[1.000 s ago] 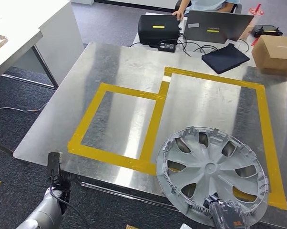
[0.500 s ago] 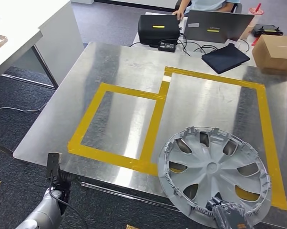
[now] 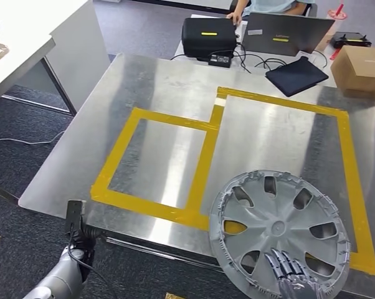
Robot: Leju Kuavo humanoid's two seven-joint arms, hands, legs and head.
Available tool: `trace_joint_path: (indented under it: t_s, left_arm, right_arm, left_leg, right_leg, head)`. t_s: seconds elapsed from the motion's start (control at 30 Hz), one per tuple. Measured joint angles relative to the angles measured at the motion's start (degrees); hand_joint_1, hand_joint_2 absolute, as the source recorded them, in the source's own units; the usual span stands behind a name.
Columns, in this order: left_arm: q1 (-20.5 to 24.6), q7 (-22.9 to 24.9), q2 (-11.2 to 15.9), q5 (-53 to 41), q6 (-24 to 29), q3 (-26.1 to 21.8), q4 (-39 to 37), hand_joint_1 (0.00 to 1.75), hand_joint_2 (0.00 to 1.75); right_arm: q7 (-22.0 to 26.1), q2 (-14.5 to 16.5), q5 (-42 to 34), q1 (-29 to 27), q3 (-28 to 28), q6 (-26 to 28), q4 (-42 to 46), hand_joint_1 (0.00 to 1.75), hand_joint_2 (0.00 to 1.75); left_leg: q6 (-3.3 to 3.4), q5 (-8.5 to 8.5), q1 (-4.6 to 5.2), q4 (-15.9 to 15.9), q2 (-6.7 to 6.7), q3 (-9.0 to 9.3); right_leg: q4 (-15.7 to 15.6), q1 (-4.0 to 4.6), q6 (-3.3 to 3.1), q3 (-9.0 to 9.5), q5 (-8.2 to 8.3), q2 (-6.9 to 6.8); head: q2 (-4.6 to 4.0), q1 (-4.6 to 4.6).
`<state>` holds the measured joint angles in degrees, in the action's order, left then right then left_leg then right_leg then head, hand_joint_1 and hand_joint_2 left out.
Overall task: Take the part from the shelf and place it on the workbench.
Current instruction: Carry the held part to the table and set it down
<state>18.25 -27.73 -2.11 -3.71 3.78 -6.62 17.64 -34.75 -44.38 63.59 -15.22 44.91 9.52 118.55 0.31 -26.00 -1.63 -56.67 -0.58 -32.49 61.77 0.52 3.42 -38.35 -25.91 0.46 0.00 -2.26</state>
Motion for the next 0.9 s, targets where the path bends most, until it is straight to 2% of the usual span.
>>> trace_joint_path:
  t_s: [0.07,0.1,0.13,0.17,0.23,0.27,0.3,0.33,0.4,0.47,0.53,0.6,0.63,0.67,0.7,0.73,0.77,0.8,0.83,0.87,0.9]
  left_arm:
    - [0.0,0.01,-0.03,0.06,-0.01,0.0,-0.05,0.0,0.0]
    - [-0.01,0.01,-0.04,0.1,-0.02,0.0,-0.1,0.0,0.0]
    - [-0.01,0.01,-0.05,0.13,-0.02,0.0,-0.14,0.0,0.0]
    - [-0.01,0.01,-0.04,0.14,-0.02,-0.01,-0.17,0.0,0.0]
    - [0.0,0.01,0.07,0.22,-0.02,-0.07,-0.17,0.0,0.0]
    - [0.03,0.01,0.23,0.3,-0.01,-0.13,-0.17,0.0,0.0]
    - [0.05,0.01,0.4,0.39,0.0,-0.21,-0.17,0.0,0.0]
    - [0.07,0.02,0.58,0.49,0.01,-0.32,-0.17,0.0,0.0]
    - [0.05,0.07,0.81,0.62,0.03,-0.61,-0.17,0.0,0.0]
    - [0.05,0.14,0.98,0.67,0.05,-0.9,-0.17,0.0,0.0]
    - [0.11,0.16,1.04,0.62,0.06,-1.02,-0.18,0.0,0.0]
    - [0.15,0.16,1.02,0.58,0.05,-1.03,-0.25,0.0,0.0]
    - [0.18,0.16,1.01,0.58,0.05,-1.03,-0.31,0.0,0.0]
    - [0.27,0.16,1.01,0.58,0.05,-1.03,-0.37,0.0,0.0]
    - [0.46,0.16,0.99,0.57,0.05,-1.03,-0.42,0.0,0.0]
    - [0.72,0.16,0.9,0.53,0.03,-1.01,-0.46,0.0,0.0]
    - [1.08,0.14,0.61,0.46,-0.04,-0.95,-0.52,0.0,0.0]
    - [1.49,0.07,0.31,0.42,-0.1,-0.87,-0.56,0.0,0.0]
    - [1.85,-0.03,-0.03,0.4,-0.17,-0.78,-0.6,0.0,0.0]
    - [2.14,-0.13,-0.29,0.41,-0.22,-0.69,-0.66,0.0,0.0]
    - [2.31,-0.2,-0.38,0.45,-0.21,-0.65,-0.7,0.0,0.0]
  right_arm:
    - [-0.01,-0.01,0.02,-0.05,0.05,-0.01,0.01,0.0,1.75]
    - [-0.01,-0.01,0.02,-0.09,0.08,-0.01,0.0,0.0,1.75]
    - [-0.01,-0.01,0.03,-0.14,0.09,-0.01,0.0,0.0,1.75]
    - [-0.01,-0.01,0.03,-0.15,0.1,-0.01,0.0,0.0,1.75]
    - [-0.01,-0.01,0.03,-0.14,0.08,-0.01,0.0,0.0,1.75]
    - [-0.01,0.0,0.03,-0.12,0.09,-0.02,-0.02,0.0,1.75]
    - [-0.01,0.0,0.03,-0.1,0.09,-0.03,-0.01,0.0,1.75]
    - [-0.01,0.0,0.04,-0.08,0.1,-0.03,0.02,0.0,1.75]
    - [0.0,-0.02,0.05,-0.06,0.1,-0.02,0.13,0.0,1.75]
    - [0.01,-0.03,0.1,-0.02,0.08,-0.01,0.25,0.0,1.75]
    - [0.01,-0.05,0.16,0.06,0.04,-0.01,0.32,0.0,1.75]
    - [0.02,-0.05,0.17,0.11,0.05,-0.02,0.32,0.0,1.75]
    - [0.01,-0.05,0.17,0.1,0.07,-0.02,0.32,0.0,1.75]
    - [0.01,-0.04,0.17,0.09,0.08,-0.03,0.31,0.0,1.75]
    - [0.01,-0.04,0.17,0.1,0.09,-0.03,0.31,0.0,1.75]
    - [0.01,-0.03,0.17,0.12,0.09,-0.03,0.31,0.0,1.75]
    - [0.02,-0.07,0.17,0.17,0.07,-0.03,0.31,0.0,1.75]
    - [0.02,-0.13,0.17,0.18,0.04,-0.03,0.32,0.0,1.75]
    - [0.01,-0.22,0.19,0.15,0.03,-0.02,0.35,0.0,1.75]
    - [0.01,-0.33,0.19,0.11,0.03,-0.02,0.38,0.0,1.75]
    - [0.0,-0.4,0.19,0.04,0.05,-0.02,0.38,0.0,1.75]
  left_leg:
    - [0.11,0.07,-0.04,0.04,-0.16,0.05]
    - [0.08,0.05,-0.06,0.03,-0.21,0.05]
    - [-0.01,0.0,-0.13,-0.01,-0.24,0.06]
    - [-0.18,-0.11,-0.28,-0.11,-0.24,0.07]
    - [-0.9,-0.57,-0.71,-0.66,-0.11,0.07]
    - [-1.4,-0.81,-0.8,-1.09,0.07,-0.04]
    - [-1.9,-0.94,-0.77,-1.5,0.29,-0.27]
    - [-2.38,-0.9,-0.7,-1.79,0.49,-0.56]
    - [-3.16,-0.55,-0.75,-1.88,0.72,-1.14]
    - [-3.62,-1.39,-0.96,-2.8,0.68,-2.02]
    - [-3.68,-4.61,-0.95,-7.87,0.63,-4.49]
    - [-3.77,-8.0,-0.89,-15.23,0.63,-7.66]
    - [-3.87,-8.51,-0.94,-17.41,0.63,-8.49]
    - [-3.99,-7.93,-1.03,-17.61,0.63,-8.35]
    - [-4.19,-6.48,-1.21,-15.86,0.63,-7.24]
    - [-4.6,-4.77,-1.55,-12.78,0.65,-5.5]
    - [-5.24,-3.74,-1.79,-9.63,0.86,-3.92]
    - [-5.31,-3.19,-1.99,-7.36,1.14,-2.91]
    - [-5.17,-3.13,-2.12,-6.16,1.38,-2.58]
    - [-4.66,-3.28,-2.03,-5.97,1.55,-2.81]
    - [-3.78,-3.0,-1.98,-6.13,1.46,-3.1]
  right_leg:
    - [7.47,-0.37,0.45,-3.56,-3.45,0.01]
    - [10.76,-0.58,0.73,-5.22,-4.44,0.0]
    - [12.35,-0.82,1.02,-6.14,-4.42,-0.01]
    - [11.57,-1.1,1.36,-5.94,-3.28,-0.05]
    - [4.5,-1.78,2.18,-2.62,0.44,-0.22]
    - [1.07,-1.94,2.41,-0.85,1.63,-0.18]
    - [-1.07,-2.02,2.25,0.24,2.15,-0.1]
    - [-1.73,-1.97,1.87,0.53,2.07,0.02]
    - [-1.3,-1.71,0.5,-0.08,2.13,0.14]
    - [-1.38,-1.67,-0.59,-0.44,2.44,0.14]
    - [-1.62,-1.72,-1.36,-0.76,2.84,0.12]
    - [-1.61,-1.64,-1.53,-1.27,3.22,0.07]
    - [-1.6,-1.67,-1.42,-1.47,3.42,0.07]
    - [-1.58,-1.81,-1.19,-1.64,3.62,0.1]
    - [-1.51,-2.07,-0.85,-1.81,3.81,0.17]
    - [-1.27,-2.4,-0.35,-2.02,3.95,0.25]
    - [-0.8,-2.5,0.28,-2.48,4.07,0.37]
    - [-0.21,-2.58,0.81,-3.06,4.24,0.52]
    - [0.07,-2.55,1.28,-3.51,4.53,0.66]
    - [0.0,-2.43,1.62,-3.82,5.03,0.82]
    - [-0.45,-2.52,1.82,-3.84,5.61,0.95]
  head:
    - [0.0,0.38]
    - [0.0,0.43]
    - [0.0,0.43]
    - [0.0,0.45]
    - [0.0,0.46]
    - [0.0,0.62]
    - [0.0,0.72]
    - [0.0,0.65]
    - [0.0,0.37]
    - [0.0,0.07]
    - [0.0,-0.33]
    - [0.0,-0.58]
    - [0.0,-0.62]
    - [0.0,-0.62]
    - [0.0,-0.63]
    - [0.0,-0.64]
    - [-0.01,-0.77]
    - [0.01,-0.93]
    - [0.01,-0.87]
    - [0.01,-0.73]
    - [0.02,-0.41]
